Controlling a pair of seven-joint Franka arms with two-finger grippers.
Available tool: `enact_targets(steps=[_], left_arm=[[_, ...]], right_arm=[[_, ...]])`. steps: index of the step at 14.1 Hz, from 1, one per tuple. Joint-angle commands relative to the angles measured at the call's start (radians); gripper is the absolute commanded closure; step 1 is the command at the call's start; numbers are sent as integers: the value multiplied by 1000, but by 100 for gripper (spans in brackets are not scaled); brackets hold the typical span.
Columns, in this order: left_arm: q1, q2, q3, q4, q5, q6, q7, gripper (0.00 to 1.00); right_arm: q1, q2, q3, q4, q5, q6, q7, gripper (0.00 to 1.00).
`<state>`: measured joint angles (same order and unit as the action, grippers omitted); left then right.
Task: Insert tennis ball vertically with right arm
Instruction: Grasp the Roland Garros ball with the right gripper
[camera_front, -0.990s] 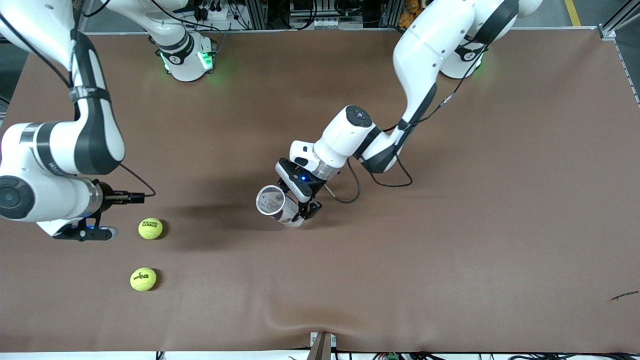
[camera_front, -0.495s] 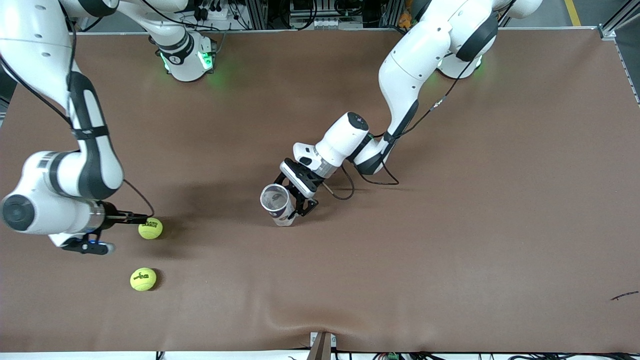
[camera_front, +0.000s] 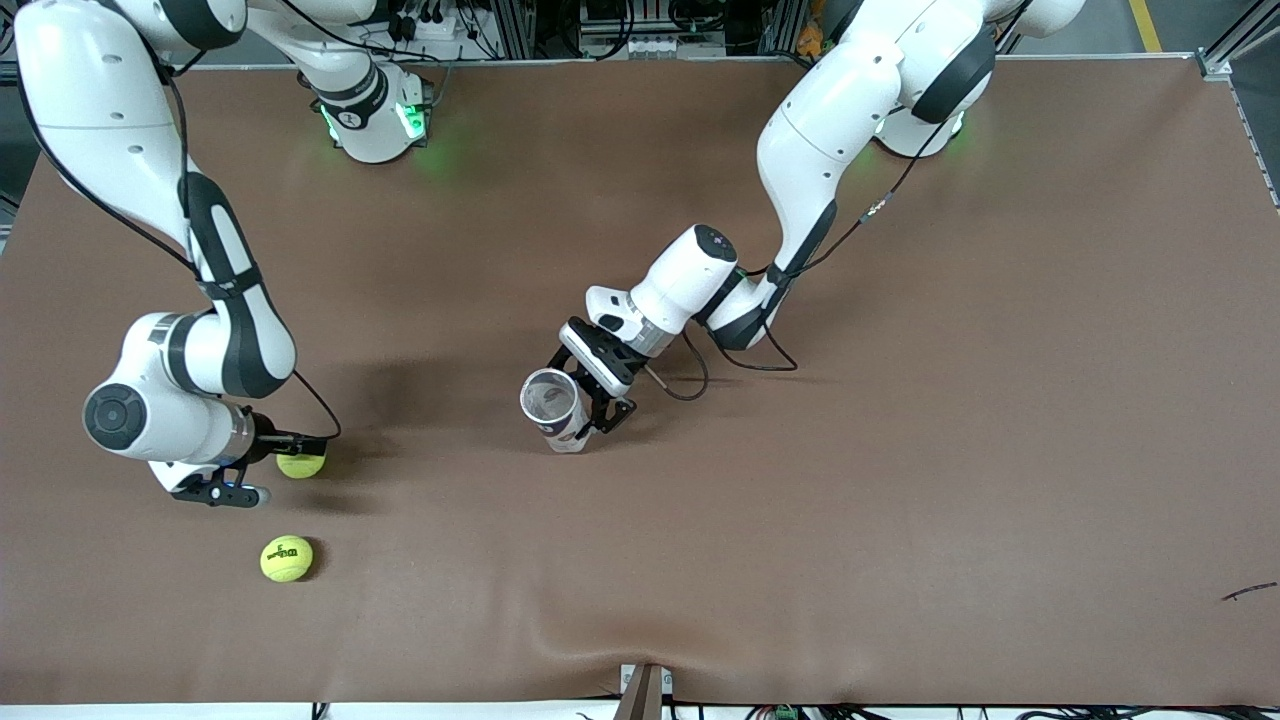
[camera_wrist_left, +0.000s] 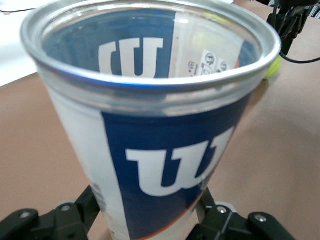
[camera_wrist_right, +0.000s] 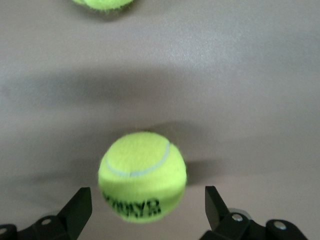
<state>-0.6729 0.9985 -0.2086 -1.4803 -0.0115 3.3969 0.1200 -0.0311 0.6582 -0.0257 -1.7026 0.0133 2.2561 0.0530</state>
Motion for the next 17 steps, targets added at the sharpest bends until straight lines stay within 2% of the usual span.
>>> enact_targets(steps=[1,5,7,8,9,11,12,15,17], left_arm=[[-7,3,2,2,-16,1,-6,20],[-13,8,2,0,-18,1,-2,20],[-13,9,2,0,-18,1,1,20],[-13,9,2,0,-18,1,3,20],[-13,9,2,-2,-18,1,4,20],[-13,11,2,0,-18,1,3,20],[-13,11,2,0,-18,1,3,20],[-13,11,2,0,-18,1,3,20],[-13,11,2,0,-18,1,0,20]], right_arm=[[2,15,3,4,-15,20,-5,0],[2,31,3,23,-15,20,1,0],[0,31,3,23,-13,19,-2,53],[0,31,3,24,-12,19,-2,65],[0,29,3,26,-10,19,-2,71],[0,21,6,78,-7,2,-7,72],[10,11,9,108,-9,-48,-7,72],[63,-9,12,253,-1,-301,-1,72],[114,-32,13,313,4,-430,16,72]])
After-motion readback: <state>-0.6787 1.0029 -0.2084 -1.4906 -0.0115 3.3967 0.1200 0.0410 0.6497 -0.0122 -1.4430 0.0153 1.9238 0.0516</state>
